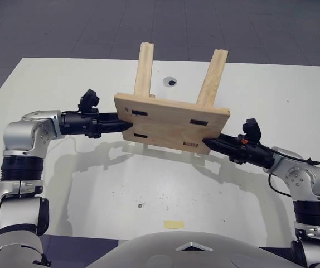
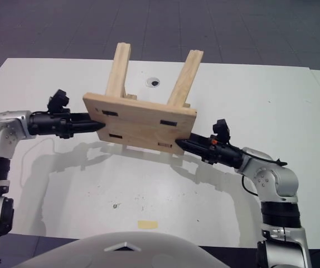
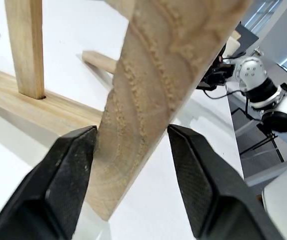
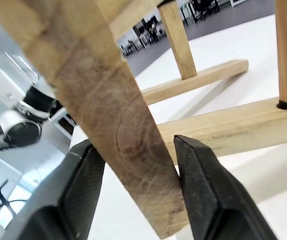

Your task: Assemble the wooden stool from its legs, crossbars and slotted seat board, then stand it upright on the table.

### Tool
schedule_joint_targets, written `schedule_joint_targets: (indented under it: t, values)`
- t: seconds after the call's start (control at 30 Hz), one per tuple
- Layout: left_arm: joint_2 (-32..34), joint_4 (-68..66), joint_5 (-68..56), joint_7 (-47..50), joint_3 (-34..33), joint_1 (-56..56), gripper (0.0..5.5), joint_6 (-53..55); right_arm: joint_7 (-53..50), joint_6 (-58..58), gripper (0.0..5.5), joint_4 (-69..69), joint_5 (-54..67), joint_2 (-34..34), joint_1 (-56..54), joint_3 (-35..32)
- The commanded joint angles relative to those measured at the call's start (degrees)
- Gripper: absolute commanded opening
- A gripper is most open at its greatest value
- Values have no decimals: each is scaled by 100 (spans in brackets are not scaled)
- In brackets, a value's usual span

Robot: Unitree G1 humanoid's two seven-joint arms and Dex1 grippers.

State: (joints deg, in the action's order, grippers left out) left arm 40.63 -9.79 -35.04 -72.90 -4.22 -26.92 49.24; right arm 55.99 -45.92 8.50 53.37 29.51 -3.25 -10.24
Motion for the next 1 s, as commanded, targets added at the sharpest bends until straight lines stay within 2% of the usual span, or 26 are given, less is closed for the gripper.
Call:
schedule_joint_targets:
  t: [0.03, 0.3, 0.33, 0.43, 0.47, 0.73, 0.9, 1.0]
  values:
    - [-1045, 969, -1595, 1837, -1289, -770, 234, 1486, -2481, 191, 203, 1044, 3281, -1364, -525, -712]
    - [-1894, -73, -1502, 4025, -1930, -1782, 199, 1618, -4205, 788, 143, 597, 3831, -1585, -1503, -1049]
    - [-2001, -242, -1442, 4355, -1990, -1854, 198, 1666, -4385, 825, 178, 529, 3827, -1582, -1598, -1068]
    - [-2227, -495, -1364, 4980, -2065, -1927, 198, 1737, -4749, 935, 218, 331, 3603, -1549, -1778, -1103]
    - [-2285, -497, -1392, 5115, -2103, -1920, 235, 1747, -4809, 964, 239, 264, 3529, -1535, -1806, -1117]
    - [-2662, -359, -1756, 5875, -2486, -1816, 354, 1819, -4969, 1225, 354, 101, 2895, -1603, -1664, -1168]
    - [-2836, -128, -1765, 6123, -2532, -1661, 442, 1597, -4972, 1444, 441, 19, 2432, -1637, -1383, -1356]
    - [-2825, 300, -1603, 6158, -2415, -1431, 492, 1273, -4760, 1351, 489, 212, 2098, -1558, -940, -1199]
